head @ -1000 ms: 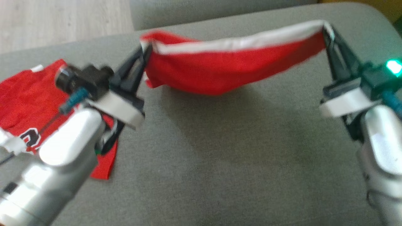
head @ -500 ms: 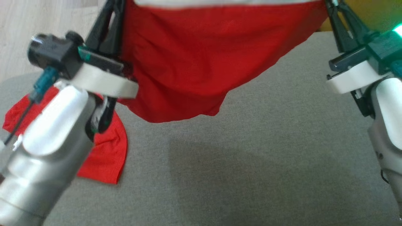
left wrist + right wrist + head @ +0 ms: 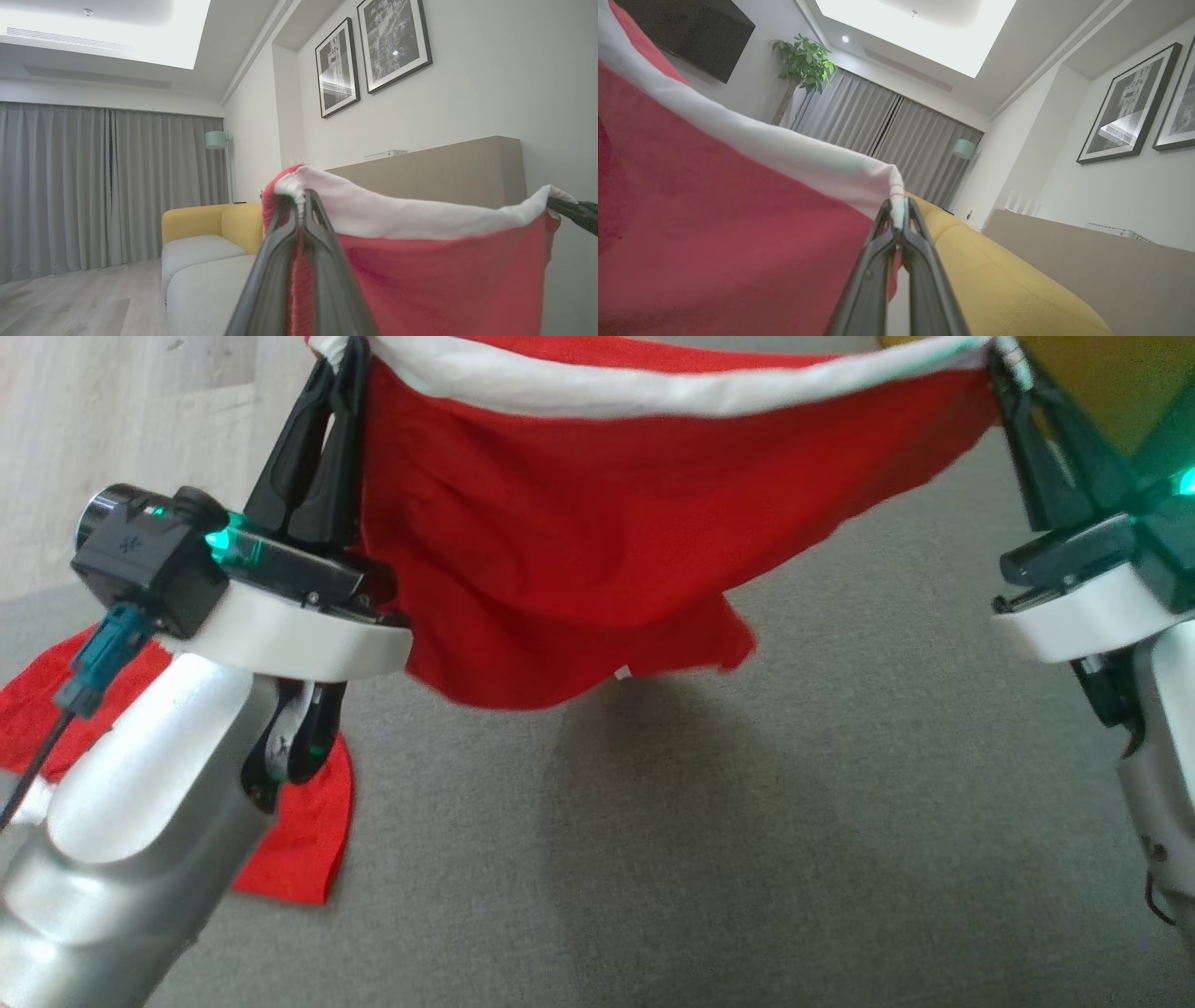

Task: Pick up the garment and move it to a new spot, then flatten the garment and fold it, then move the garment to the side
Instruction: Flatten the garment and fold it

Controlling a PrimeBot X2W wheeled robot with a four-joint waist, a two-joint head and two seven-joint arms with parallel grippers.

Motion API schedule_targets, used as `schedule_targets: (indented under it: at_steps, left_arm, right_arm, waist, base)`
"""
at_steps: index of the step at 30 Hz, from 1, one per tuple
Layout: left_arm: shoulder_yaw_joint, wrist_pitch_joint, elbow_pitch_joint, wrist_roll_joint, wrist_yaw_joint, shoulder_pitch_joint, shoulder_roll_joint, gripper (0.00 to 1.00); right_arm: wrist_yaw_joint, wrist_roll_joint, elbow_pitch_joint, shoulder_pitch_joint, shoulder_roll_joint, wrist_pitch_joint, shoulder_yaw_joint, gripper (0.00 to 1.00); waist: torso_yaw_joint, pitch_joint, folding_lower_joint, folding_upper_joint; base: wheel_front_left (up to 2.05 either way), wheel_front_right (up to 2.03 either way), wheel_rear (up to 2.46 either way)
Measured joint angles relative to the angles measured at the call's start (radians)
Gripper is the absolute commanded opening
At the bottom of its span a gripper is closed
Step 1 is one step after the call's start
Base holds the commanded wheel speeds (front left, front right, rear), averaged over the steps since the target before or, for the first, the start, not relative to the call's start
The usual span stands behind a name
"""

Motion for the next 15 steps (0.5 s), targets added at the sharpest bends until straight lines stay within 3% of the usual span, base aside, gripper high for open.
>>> schedule_targets:
  at_steps: [15]
  left_arm:
    - [-0.007, 0.050, -0.092, -0.039, 0.017, 0.060, 0.026, 0.00]
  right_arm:
    - [0.000, 0.057, -0.100, 0.102, -0.029, 0.045, -0.004, 0.00]
  waist:
    - [-0.019, -0.005, 0.0000, 0.0000]
  base:
    - [0.00, 0.00, 0.00]
